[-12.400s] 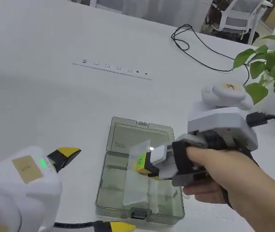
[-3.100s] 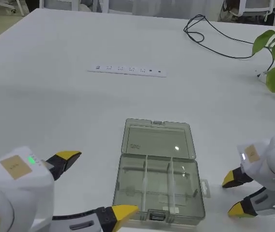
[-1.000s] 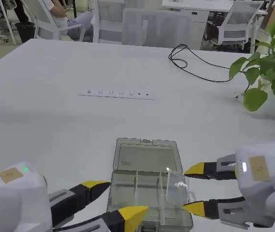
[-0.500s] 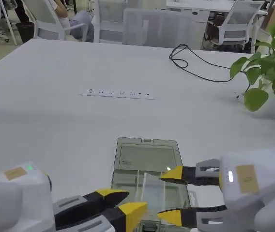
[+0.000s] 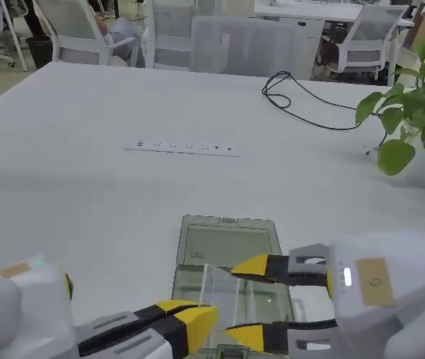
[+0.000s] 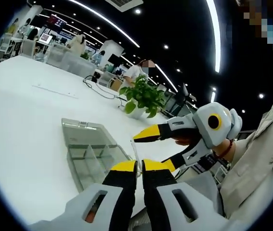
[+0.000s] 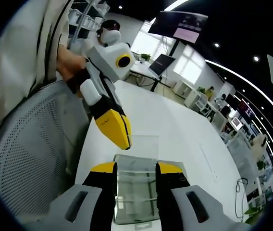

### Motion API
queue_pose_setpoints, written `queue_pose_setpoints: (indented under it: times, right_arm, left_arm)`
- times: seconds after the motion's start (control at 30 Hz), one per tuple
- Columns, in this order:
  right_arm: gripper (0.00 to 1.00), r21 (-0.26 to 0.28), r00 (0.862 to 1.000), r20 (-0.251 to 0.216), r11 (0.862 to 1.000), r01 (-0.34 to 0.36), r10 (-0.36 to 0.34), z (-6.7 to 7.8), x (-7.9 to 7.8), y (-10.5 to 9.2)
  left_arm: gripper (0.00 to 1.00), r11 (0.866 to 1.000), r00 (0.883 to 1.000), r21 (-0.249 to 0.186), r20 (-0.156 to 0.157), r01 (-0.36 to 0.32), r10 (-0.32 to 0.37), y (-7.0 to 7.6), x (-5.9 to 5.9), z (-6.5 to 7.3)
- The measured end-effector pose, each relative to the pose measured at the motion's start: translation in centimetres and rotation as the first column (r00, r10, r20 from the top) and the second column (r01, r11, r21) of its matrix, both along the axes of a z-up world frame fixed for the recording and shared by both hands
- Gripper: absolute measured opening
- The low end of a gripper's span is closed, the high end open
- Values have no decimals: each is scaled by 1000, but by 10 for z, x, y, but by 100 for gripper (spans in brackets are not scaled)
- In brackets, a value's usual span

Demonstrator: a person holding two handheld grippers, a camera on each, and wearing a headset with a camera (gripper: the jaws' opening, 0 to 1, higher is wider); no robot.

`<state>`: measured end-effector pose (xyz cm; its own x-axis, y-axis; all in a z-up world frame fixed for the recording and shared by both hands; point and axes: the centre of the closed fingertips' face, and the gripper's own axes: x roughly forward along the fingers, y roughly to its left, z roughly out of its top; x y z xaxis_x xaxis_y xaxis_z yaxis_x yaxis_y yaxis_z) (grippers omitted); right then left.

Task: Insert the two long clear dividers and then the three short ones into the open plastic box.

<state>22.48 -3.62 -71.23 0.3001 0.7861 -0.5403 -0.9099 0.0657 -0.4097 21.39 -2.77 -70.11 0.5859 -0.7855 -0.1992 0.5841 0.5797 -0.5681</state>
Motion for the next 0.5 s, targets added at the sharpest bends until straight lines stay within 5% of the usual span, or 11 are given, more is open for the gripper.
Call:
queue_pose_setpoints:
  times: [0.07, 0.2, 0.5]
  right_arm:
    - [32, 6, 1000, 1, 1000, 5, -5, 1, 1, 1]
    - [32, 3, 1000, 11, 1000, 13, -14, 2, 2, 2]
    - [33, 2, 999, 16, 999, 48, -48, 4, 3, 3]
  left_arm:
    - [0, 1000, 1000, -13, -19, -13, 13, 2, 1, 0]
    - [0, 994, 989, -91, -136, -67, 54, 5, 4, -2]
    - [0, 994, 985, -64, -156, -84, 74, 7, 6, -4]
